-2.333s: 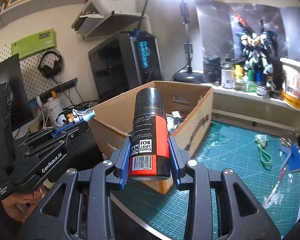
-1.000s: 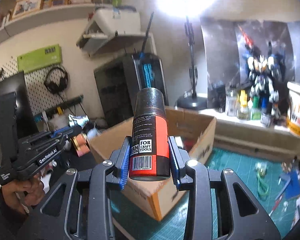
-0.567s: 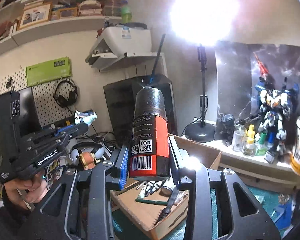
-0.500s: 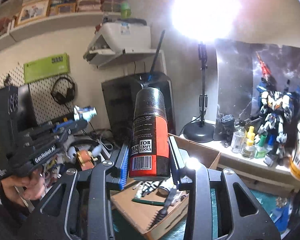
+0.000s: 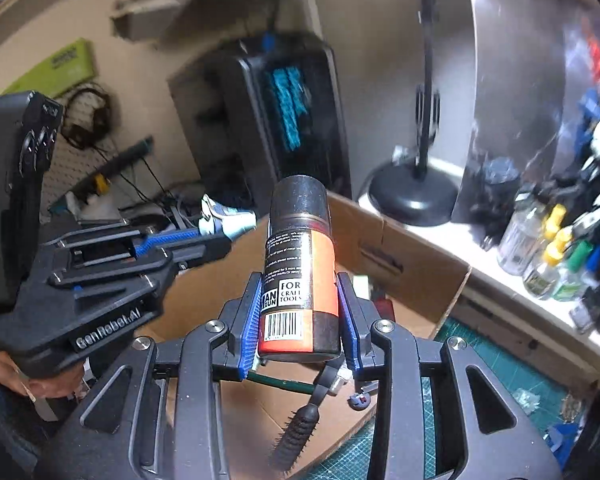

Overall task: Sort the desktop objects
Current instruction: 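Lower the spray can into the box and open the right gripper while the left gripper releases the flower part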

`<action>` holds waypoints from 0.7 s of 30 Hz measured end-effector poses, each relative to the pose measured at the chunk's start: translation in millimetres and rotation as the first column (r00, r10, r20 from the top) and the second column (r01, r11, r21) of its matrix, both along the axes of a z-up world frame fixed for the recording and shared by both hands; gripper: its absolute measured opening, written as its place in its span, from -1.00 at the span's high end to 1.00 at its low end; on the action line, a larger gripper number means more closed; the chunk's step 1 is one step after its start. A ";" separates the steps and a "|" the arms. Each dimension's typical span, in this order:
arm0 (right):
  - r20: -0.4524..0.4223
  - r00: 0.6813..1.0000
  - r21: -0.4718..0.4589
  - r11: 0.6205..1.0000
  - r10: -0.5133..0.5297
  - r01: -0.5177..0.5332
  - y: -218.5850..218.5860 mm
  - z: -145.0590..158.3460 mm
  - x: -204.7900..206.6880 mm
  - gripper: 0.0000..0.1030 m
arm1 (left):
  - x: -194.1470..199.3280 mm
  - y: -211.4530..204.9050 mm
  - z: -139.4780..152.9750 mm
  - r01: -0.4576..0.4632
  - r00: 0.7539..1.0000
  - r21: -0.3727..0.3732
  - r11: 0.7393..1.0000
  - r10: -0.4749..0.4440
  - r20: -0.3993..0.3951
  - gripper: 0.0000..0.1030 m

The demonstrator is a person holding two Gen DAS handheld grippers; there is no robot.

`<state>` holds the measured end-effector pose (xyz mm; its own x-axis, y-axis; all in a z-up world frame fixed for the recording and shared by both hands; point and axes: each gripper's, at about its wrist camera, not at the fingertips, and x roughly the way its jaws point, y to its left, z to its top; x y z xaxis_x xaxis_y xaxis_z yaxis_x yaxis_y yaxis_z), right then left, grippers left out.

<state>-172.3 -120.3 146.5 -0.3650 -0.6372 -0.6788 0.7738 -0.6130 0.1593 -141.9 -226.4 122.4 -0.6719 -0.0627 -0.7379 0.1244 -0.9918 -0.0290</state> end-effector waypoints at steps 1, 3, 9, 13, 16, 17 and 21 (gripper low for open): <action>0.022 1.000 0.022 1.000 -0.008 0.007 -4.7 -7.5 -9.9 0.37 | -9.1 -3.3 -7.4 -0.012 1.000 -0.005 1.000 0.012 0.024 0.88; 0.066 0.997 0.072 0.997 -0.024 0.020 -14.5 -23.3 -30.3 0.37 | -25.5 -10.8 -20.3 -0.040 0.996 -0.007 0.999 0.040 0.075 0.88; 0.185 0.978 0.261 0.964 -0.101 0.050 -37.2 -71.6 -72.2 0.37 | -71.2 -24.3 -68.0 -0.061 0.961 -0.031 0.998 0.067 0.268 0.88; 0.222 0.969 0.395 0.918 -0.113 0.016 -47.2 -104.3 -85.4 0.37 | -84.6 -34.2 -101.9 -0.056 0.923 -0.036 0.998 0.066 0.379 0.88; 0.202 0.976 0.470 0.882 -0.084 -0.021 -51.2 -118.3 -82.9 0.37 | -86.7 -39.8 -117.2 -0.051 0.908 -0.029 0.998 0.059 0.415 0.88; 0.202 0.976 0.478 0.878 -0.084 -0.023 -51.0 -119.3 -81.8 0.37 | -86.2 -41.0 -120.8 -0.049 0.903 -0.022 0.999 0.054 0.425 0.88; 0.213 0.975 0.482 0.875 -0.065 -0.047 -51.0 -118.2 -76.7 0.37 | -81.6 -41.0 -126.3 -0.037 0.896 -0.009 0.999 0.037 0.442 0.88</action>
<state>-249.0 -171.3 28.3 -0.1779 -0.2081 -0.9618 0.7483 -0.6633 0.0051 -223.5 -267.5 -3.8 -0.2735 -0.0817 -0.9584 0.1611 -0.9862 0.0381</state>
